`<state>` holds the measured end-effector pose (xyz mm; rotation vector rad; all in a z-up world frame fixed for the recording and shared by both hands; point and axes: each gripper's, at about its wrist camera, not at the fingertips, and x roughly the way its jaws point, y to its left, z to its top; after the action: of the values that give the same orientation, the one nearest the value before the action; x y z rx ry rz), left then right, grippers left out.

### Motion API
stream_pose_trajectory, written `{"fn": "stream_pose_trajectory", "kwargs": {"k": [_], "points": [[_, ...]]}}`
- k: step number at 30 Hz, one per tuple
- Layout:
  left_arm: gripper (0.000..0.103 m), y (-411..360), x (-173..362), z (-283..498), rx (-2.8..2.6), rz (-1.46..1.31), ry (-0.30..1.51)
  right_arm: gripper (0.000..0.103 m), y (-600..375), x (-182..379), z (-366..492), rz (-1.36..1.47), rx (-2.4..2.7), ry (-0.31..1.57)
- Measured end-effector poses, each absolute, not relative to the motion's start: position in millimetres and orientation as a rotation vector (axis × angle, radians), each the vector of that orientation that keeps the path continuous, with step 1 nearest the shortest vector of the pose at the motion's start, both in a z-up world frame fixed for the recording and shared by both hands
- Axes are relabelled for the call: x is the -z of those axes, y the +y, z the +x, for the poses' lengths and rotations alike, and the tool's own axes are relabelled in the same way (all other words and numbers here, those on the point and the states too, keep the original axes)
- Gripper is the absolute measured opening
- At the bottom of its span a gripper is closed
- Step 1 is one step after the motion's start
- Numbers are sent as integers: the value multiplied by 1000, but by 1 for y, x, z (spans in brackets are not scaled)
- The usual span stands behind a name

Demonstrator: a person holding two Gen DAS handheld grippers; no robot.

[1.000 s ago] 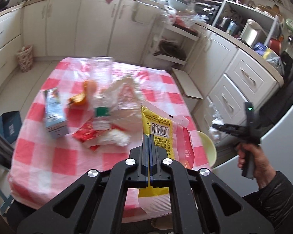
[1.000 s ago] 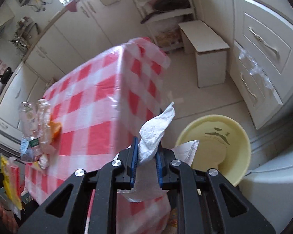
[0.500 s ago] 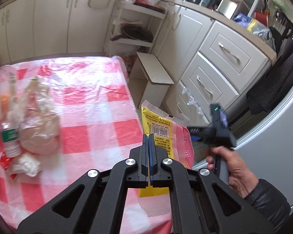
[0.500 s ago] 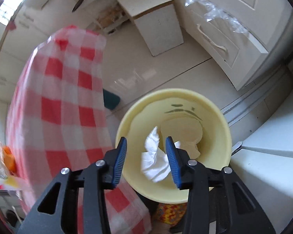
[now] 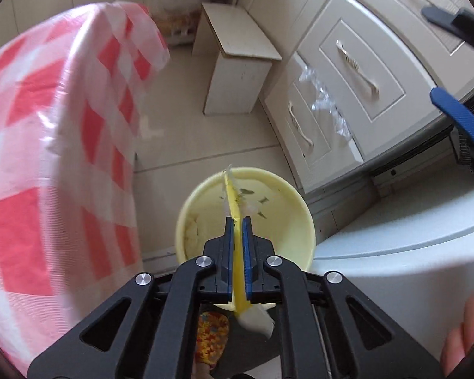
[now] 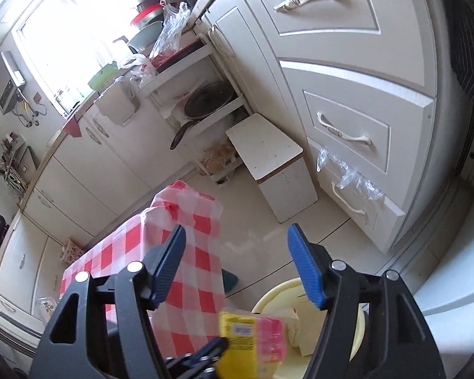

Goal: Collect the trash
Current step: 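Drop the wrapper and tissue into the yellow bin from both tools, then grasp the blue milk carton with the left tool while the right tool grasps a tissue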

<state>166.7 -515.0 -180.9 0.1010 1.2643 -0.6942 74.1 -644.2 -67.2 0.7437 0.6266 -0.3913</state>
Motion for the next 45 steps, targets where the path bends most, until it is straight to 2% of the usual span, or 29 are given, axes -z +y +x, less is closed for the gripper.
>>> {"fn": "stream_pose_trajectory", "kwargs": {"k": [2,4,5,6,10,12,14,23,27,29,32,39,45], "points": [[9,-512,178,161,719,92,1251,65,-646,64,76,747,387,623],[23,-501,169,156,743,82,1222,65,-645,58,75,741,373,606],[35,-494,163,154,753,73,1207,65,-643,55,76,739,367,594],[42,-489,156,155,752,70,1197,65,-639,53,76,737,360,585],[53,-440,121,142,762,52,1102,66,-622,40,82,716,327,562],[64,-403,105,131,741,54,1046,66,-613,36,87,706,308,564],[70,-359,92,122,702,54,1000,66,-600,34,95,694,273,573],[75,-121,80,126,198,-142,914,66,-484,35,139,549,0,724],[79,-48,74,140,21,-221,898,66,-404,39,154,379,-159,803],[85,-34,70,146,-3,-235,886,66,-375,43,158,323,-225,831],[87,-33,70,161,-18,-206,868,66,-336,51,165,250,-314,873],[88,-41,100,220,-84,-108,940,66,-278,56,186,342,-587,932],[86,-38,127,251,-60,-65,1032,66,-233,81,194,189,-634,1057]]}}
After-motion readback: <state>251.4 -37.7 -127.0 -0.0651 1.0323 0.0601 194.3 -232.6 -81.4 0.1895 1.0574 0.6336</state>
